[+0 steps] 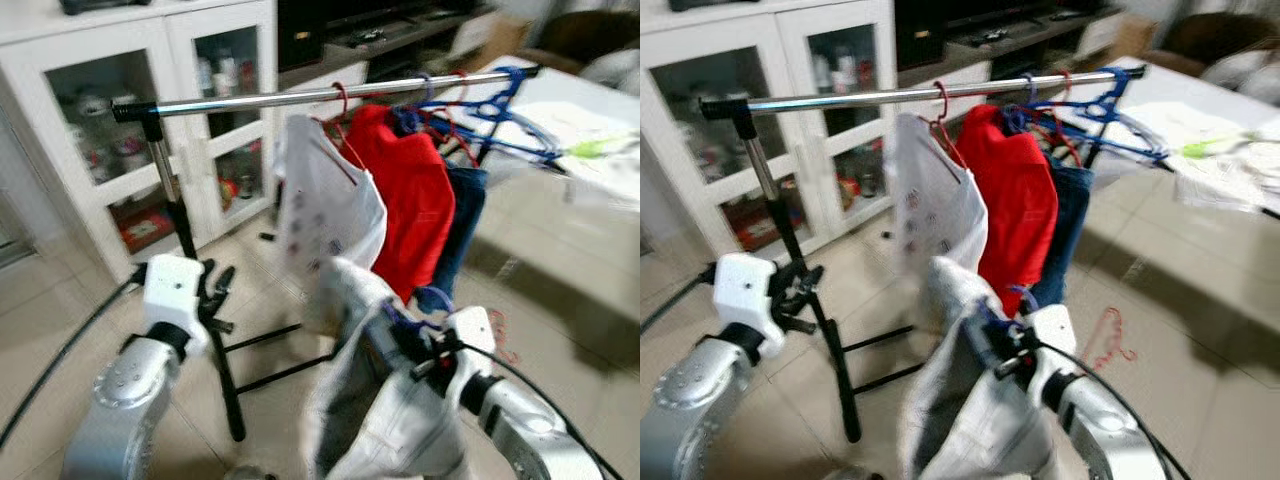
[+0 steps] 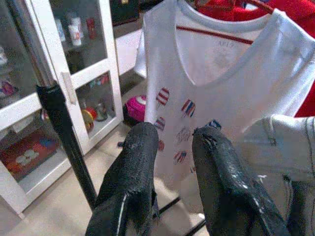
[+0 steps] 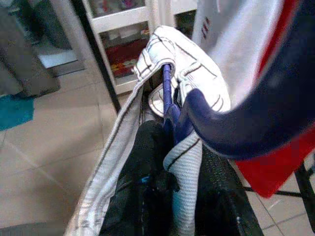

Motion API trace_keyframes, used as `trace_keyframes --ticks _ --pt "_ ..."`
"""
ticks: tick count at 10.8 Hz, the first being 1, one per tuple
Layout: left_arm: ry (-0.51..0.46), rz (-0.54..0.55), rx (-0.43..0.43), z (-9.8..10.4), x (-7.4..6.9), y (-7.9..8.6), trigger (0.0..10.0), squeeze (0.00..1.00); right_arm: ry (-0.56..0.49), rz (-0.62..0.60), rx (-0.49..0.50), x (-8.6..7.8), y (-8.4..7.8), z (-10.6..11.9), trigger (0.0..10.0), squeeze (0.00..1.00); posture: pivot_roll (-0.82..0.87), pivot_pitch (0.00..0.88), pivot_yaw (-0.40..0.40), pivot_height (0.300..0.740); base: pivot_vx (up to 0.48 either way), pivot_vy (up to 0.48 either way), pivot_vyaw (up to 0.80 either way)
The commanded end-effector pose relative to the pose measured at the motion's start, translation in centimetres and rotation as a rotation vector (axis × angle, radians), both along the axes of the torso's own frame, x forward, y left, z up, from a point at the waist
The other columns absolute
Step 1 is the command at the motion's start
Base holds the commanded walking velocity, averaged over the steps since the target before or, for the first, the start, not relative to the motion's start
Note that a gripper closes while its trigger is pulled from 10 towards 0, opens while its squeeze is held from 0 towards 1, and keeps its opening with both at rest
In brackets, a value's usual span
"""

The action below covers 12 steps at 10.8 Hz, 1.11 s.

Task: Hang hanger

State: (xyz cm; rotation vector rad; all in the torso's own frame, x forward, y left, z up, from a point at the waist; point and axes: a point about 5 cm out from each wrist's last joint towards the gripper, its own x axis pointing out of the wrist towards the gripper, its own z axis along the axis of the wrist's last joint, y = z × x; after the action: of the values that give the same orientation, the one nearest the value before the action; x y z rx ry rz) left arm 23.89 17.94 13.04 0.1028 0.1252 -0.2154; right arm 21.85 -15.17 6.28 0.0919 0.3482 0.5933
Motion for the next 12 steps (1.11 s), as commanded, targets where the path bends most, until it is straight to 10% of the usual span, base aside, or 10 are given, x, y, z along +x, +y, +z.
trace_keyframes --ticks 1,12 --pt "0.009 0.002 -0.010 -0.2 -0.3 -0.2 10.0 0.00 -0.063 0.006 -0.003 0.7 -0.2 1.4 10.0 0.00 0.13 0.056 -0.058 0.740 0.000 0.330 0.00" --pt "-0.041 0.057 -0.036 0.7 1.0 -0.3 10.0 0.00 -0.166 -0.167 0.006 3.6 0.5 3.7 10.0 0.00 0.12 0.033 -0.065 0.740 0.025 -0.002 0.00"
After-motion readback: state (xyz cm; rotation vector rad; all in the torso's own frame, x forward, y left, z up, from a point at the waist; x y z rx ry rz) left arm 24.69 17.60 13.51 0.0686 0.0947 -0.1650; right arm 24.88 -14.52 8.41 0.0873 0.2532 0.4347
